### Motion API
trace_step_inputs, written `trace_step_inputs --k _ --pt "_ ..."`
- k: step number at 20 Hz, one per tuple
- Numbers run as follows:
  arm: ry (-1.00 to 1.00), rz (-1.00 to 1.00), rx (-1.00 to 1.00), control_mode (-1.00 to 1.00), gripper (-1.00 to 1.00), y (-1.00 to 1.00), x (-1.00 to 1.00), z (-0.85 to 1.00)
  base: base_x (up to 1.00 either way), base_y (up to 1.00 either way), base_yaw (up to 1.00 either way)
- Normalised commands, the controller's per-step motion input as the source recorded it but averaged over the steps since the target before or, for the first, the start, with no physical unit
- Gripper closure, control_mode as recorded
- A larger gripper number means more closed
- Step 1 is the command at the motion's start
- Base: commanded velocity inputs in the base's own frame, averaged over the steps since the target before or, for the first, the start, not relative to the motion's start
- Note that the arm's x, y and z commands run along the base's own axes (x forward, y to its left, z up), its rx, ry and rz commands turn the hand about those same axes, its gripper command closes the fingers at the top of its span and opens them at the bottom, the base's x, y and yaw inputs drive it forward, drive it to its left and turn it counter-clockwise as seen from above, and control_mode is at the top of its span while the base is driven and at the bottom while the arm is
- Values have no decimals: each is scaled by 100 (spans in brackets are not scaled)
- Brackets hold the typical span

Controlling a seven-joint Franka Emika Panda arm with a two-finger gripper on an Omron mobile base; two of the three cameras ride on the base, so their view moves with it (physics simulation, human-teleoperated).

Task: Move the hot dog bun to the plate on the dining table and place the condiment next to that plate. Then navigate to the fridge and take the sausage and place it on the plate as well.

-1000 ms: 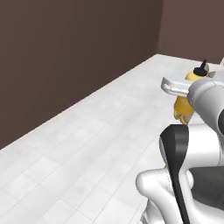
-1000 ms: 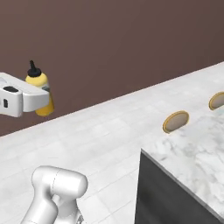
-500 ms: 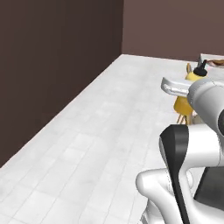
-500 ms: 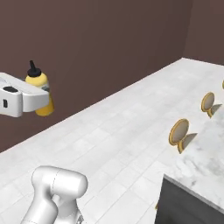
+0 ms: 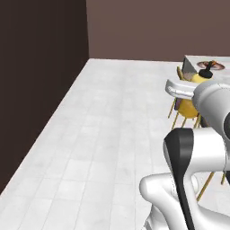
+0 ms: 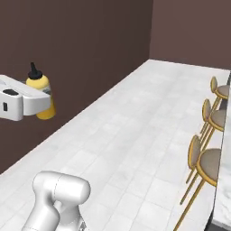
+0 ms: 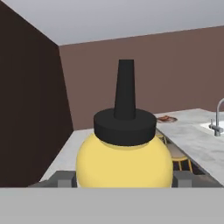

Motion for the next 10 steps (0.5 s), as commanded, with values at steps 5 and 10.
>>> trace_step_inputs --k 5,10 --pt "0 0 0 100 100 0 0 0 100 63 -44" --pt "0 0 0 100 100 0 0 0 100 61 -44"
